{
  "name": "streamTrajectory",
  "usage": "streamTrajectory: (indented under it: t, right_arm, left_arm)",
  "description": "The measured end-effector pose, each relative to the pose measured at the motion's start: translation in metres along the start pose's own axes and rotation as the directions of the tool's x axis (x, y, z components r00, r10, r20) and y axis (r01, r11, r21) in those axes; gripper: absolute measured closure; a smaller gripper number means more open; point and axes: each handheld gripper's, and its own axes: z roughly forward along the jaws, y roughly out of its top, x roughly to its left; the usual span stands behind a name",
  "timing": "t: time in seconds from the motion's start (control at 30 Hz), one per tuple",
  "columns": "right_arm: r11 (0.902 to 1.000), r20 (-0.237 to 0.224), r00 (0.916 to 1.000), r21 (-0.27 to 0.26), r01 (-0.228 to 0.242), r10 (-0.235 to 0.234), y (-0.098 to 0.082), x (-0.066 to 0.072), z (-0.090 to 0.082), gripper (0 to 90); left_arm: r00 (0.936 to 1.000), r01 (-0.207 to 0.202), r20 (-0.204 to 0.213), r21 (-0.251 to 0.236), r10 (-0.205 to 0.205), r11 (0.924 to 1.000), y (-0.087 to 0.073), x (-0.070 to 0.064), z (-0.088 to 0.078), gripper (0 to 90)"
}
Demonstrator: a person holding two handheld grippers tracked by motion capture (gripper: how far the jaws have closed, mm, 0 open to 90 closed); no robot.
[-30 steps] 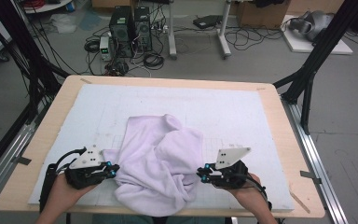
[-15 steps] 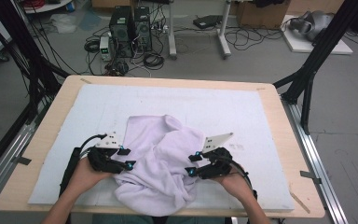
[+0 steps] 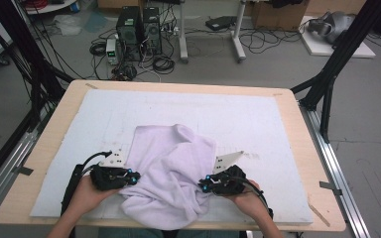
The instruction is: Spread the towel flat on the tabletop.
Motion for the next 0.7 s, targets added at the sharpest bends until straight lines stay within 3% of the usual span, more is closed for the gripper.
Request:
streamTrajectory:
  t: [0.27, 0.37, 0.43, 0.47, 0.5, 0.6, 0.63, 0.67, 0.7]
  right_arm:
    - [0.9996, -0.028, 0.9992, 0.003, 0.028, -0.027, -0.003, 0.027, -0.022, 84.4]
    - [0.9992, -0.038, 0.9986, 0.01, 0.038, -0.037, -0.005, 0.031, -0.025, 84.2]
    - [0.9998, -0.064, 0.9977, -0.002, 0.02, -0.02, -0.005, 0.032, -0.028, 79.5]
    - [0.9999, -0.069, 0.9976, -0.012, 0.009, -0.009, -0.004, 0.031, -0.029, 76.9]
    - [0.9993, -0.059, 0.9983, -0.038, -0.005, 0.003, -0.003, 0.025, -0.034, 70.6]
    - [0.9969, -0.042, 0.9989, -0.075, -0.026, 0.023, 0.001, 0.016, -0.04, 67.0]
    - [0.9941, -0.005, 0.9992, -0.101, -0.039, 0.039, 0.006, 0.005, -0.045, 64.0]
    - [0.9941, -0.005, 0.9992, -0.101, -0.039, 0.039, 0.006, 0.005, -0.045, 64.0]
    - [0.9934, 0.035, 0.9986, -0.11, -0.035, 0.039, 0.011, -0.007, -0.047, 61.7]
  left_arm:
    - [0.9998, -0.008, 0.017, -0.018, 0.008, 0.9998, -0.008, -0.018, -0.022, 86.2]
    - [0.9993, -0.022, 0.03, -0.02, 0.023, 0.9996, -0.01, -0.025, -0.027, 86.1]
    - [0.9993, -0.024, 0.027, -0.026, 0.025, 0.9994, -0.009, -0.026, -0.029, 84.1]
    - [0.9995, -0.021, 0.025, -0.036, 0.021, 0.9991, -0.008, -0.025, -0.03, 79.9]
    - [0.9997, -0.009, 0.023, -0.057, 0.01, 0.9984, -0.005, -0.02, -0.032, 70.2]
    - [0.9999, -0.009, 0.009, -0.086, 0.01, 0.9963, 0.001, -0.014, -0.033, 64.7]
    - [1.0, -0.008, 0.004, -0.097, 0.008, 0.9952, 0.004, -0.011, -0.033, 60.6]
    - [0.9999, -0.011, -0.003, -0.104, 0.01, 0.9945, 0.007, -0.007, -0.032, 60.6]
    - [1.0, -0.004, -0.007, -0.111, 0.003, 0.9938, 0.01, -0.002, -0.03, 58.3]
